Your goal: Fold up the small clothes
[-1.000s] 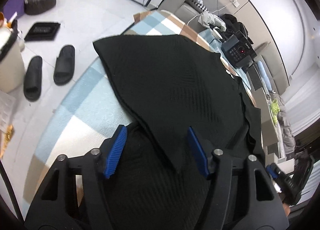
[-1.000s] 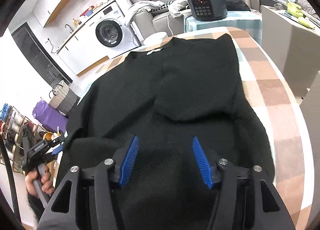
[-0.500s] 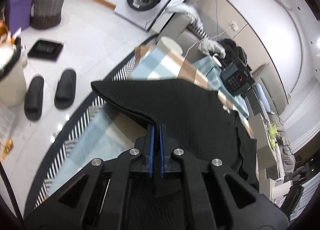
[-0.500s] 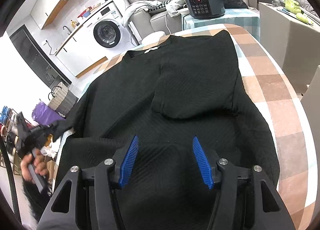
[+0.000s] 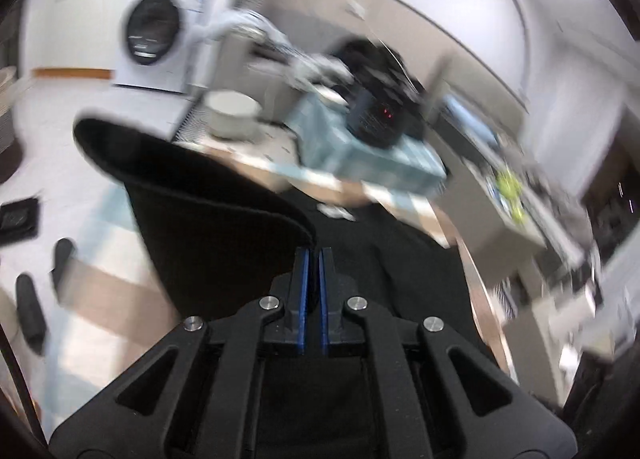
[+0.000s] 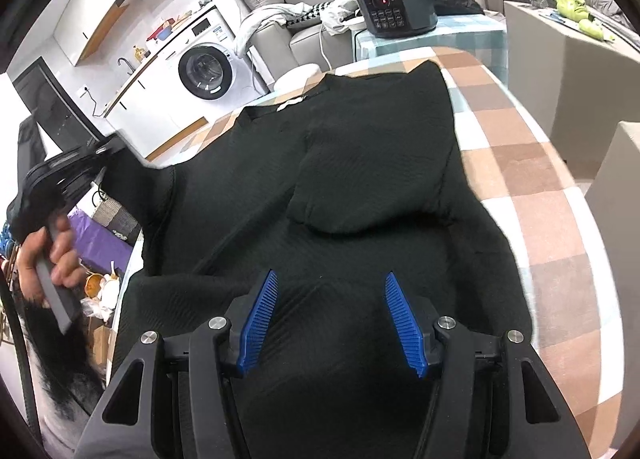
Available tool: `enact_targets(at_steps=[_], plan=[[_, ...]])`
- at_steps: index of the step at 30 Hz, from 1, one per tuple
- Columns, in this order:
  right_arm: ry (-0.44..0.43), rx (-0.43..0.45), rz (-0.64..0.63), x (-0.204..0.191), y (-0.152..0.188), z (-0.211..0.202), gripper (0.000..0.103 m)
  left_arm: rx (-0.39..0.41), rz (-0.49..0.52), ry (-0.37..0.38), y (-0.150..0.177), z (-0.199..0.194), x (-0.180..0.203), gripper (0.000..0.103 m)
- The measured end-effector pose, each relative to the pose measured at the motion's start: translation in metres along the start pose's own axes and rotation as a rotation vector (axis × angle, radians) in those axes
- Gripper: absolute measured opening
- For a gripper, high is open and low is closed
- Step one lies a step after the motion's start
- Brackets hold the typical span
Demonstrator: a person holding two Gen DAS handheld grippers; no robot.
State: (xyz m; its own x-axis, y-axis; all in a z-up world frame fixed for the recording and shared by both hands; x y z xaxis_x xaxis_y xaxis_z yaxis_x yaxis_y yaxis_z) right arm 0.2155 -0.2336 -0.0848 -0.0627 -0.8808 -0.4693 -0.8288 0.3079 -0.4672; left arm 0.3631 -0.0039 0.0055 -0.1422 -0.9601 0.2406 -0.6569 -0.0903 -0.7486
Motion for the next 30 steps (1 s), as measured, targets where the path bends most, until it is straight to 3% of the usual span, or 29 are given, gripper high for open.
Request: enact_targets(at_steps=[4, 6, 7, 8, 11, 14, 18, 24, 30], plan=[[0.011, 0.007, 0.026, 0.007, -0.001, -0.002, 0.058, -0.157, 0.055, 0.092, 0.023, 0.038, 0.046, 0.016], [0.009, 0.012, 0.024, 0.008, 0.001, -0.003, 0.058, -0.153, 0.052, 0.076, 0.030, 0.034, 0.042, 0.034], [0.009, 0.012, 0.025, 0.009, 0.002, -0.003, 0.058, -0.143, 0.039, 0.065, 0.033, 0.027, 0.033, 0.050], [0.008, 0.013, 0.027, 0.010, 0.002, -0.003, 0.058, -0.129, 0.020, 0.056, 0.036, 0.021, 0.025, 0.055], [0.006, 0.004, 0.042, 0.014, 0.004, 0.001, 0.058, -0.110, -0.024, -0.005, 0.053, -0.002, -0.014, 0.055], [0.006, 0.007, 0.046, 0.016, 0.004, 0.001, 0.058, -0.142, -0.028, -0.122, 0.068, -0.008, -0.051, 0.055], [0.025, 0.020, 0.044, 0.023, 0.006, -0.010, 0.058, -0.182, -0.050, -0.231, 0.116, -0.023, -0.103, 0.055], [0.072, 0.063, 0.099, 0.053, 0.011, -0.038, 0.058, -0.185, -0.096, -0.276, 0.166, -0.058, -0.132, 0.055], [0.096, 0.092, 0.122, 0.075, 0.028, -0.071, 0.060, -0.153, -0.118, -0.279, 0.197, -0.104, -0.127, 0.059]])
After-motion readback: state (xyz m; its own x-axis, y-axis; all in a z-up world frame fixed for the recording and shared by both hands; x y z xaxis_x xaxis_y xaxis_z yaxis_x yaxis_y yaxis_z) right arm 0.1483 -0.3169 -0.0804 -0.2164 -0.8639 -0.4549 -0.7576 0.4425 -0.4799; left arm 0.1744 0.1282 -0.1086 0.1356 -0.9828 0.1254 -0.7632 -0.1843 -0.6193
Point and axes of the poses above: each gripper's, at about its wrist camera, not at the fingertips, and z roughly the way its jaws point, x to its right, y to its underside, the point moved 5 cm from there along z, roughly the way its jaws point, and after that the axes turned 10 degrees about z, right-handed, at the moved point
